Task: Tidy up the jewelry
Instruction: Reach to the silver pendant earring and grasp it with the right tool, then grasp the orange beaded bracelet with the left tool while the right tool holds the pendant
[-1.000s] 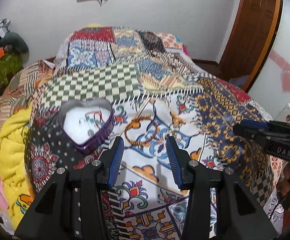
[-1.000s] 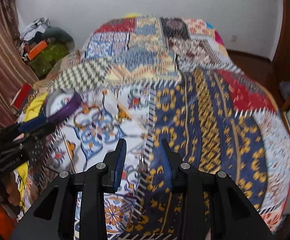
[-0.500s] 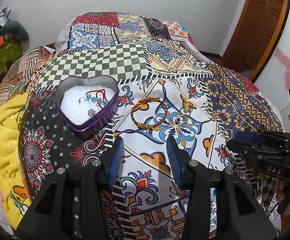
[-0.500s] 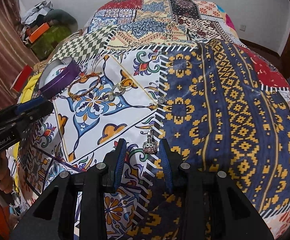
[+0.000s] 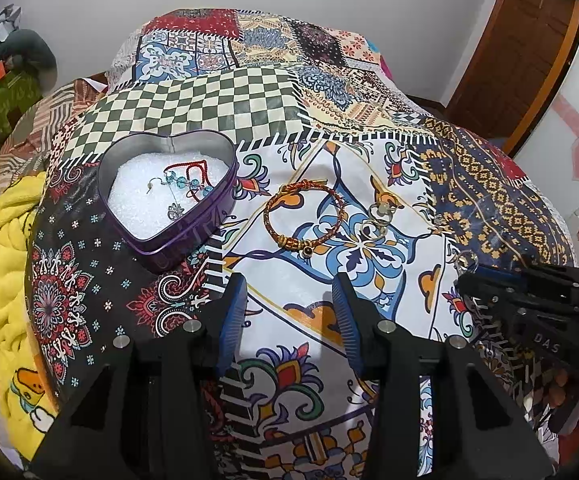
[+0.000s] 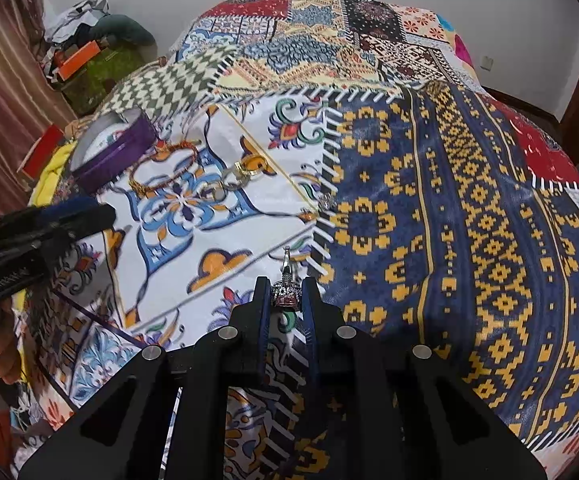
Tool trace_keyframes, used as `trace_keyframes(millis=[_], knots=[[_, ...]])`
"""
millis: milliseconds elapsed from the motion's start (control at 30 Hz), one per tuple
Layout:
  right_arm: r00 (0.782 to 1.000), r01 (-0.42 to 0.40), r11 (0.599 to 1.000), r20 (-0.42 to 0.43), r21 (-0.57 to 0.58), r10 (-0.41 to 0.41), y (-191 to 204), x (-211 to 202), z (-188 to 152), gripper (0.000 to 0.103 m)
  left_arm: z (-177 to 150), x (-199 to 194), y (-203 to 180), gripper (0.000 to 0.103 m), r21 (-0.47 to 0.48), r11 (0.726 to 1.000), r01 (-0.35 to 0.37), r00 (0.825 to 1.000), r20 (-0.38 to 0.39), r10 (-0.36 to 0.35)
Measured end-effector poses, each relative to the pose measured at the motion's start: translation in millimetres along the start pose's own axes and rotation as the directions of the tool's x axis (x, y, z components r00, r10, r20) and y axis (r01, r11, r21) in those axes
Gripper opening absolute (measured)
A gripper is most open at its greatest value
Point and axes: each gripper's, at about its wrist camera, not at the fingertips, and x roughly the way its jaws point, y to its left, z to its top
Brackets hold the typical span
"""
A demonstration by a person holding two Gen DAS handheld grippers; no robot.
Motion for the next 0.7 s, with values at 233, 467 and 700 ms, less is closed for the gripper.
trace_keyframes(millis=[233, 467, 700], knots=[[0.997, -0.027, 0.999, 0.066, 0.016, 0.026, -2.5, -12.4, 20.1, 0.014, 10.4, 11.7, -2.3, 0.046, 0.012, 1.0, 0.008, 1.0, -0.008, -0.008], [0.993, -0.045, 0.999, 0.107, 0.03, 0.041, -8.1, -16.7, 31.9, 0.014, 22.0, 31.9, -13.3, 0.058, 0.027, 1.0, 0.013, 1.0, -0.028, -0.013], [0.992, -0.064, 0.996, 0.11, 0.054, 0.058, -15.7, -12.2, 34.4, 0.014, 31.9, 49.5, -23.7, 0.058, 0.059, 0.998, -0.029, 0.999, -0.036, 0.031]])
